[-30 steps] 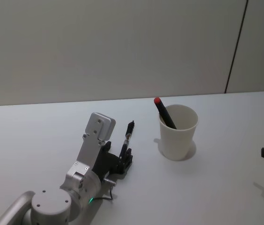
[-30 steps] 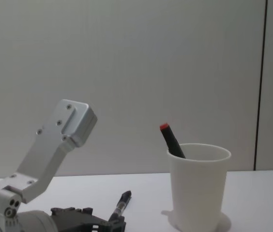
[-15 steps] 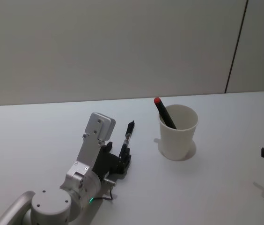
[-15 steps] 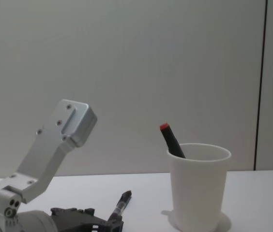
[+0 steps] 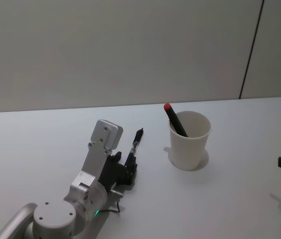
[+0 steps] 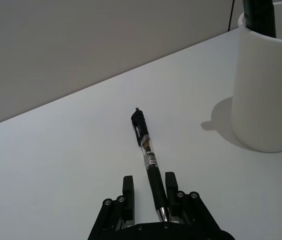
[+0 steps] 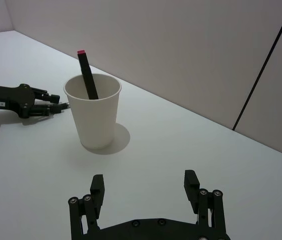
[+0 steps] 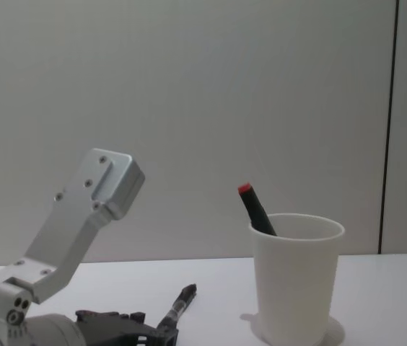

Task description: Place the pen into the pen holder.

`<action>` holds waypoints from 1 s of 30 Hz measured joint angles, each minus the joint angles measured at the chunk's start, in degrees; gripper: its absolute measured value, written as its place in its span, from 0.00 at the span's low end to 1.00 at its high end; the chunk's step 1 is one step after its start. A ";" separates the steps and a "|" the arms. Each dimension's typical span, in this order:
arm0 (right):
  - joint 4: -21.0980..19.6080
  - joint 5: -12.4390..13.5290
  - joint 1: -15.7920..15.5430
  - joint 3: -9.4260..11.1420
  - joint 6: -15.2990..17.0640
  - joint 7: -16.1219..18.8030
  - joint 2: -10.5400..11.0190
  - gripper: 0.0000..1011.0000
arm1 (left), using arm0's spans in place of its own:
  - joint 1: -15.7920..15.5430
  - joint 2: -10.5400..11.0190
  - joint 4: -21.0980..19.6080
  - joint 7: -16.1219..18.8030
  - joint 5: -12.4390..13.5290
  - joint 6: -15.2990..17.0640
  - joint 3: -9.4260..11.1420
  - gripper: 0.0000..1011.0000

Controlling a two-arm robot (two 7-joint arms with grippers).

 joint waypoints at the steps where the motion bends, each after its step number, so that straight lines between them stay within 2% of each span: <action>1: 0.00 0.00 0.00 0.00 0.00 0.00 0.00 0.99 | 0.00 0.00 0.00 0.00 0.00 0.00 0.00 0.38; 5: 0.00 0.00 0.00 0.00 0.00 0.00 0.00 0.99 | 0.00 0.00 0.00 0.00 0.00 0.00 0.00 0.32; 6: 0.00 0.00 0.00 0.00 0.00 0.00 0.00 0.99 | 0.00 0.00 0.00 -0.01 0.00 0.00 0.00 0.27; 12: 0.00 0.00 0.00 0.00 0.00 0.00 0.00 0.99 | 0.00 0.00 0.00 0.00 0.01 0.02 0.00 0.12; 30: 0.00 0.00 0.00 0.00 0.00 0.00 0.00 0.99 | 0.00 0.00 0.00 -0.01 0.00 0.00 0.00 0.12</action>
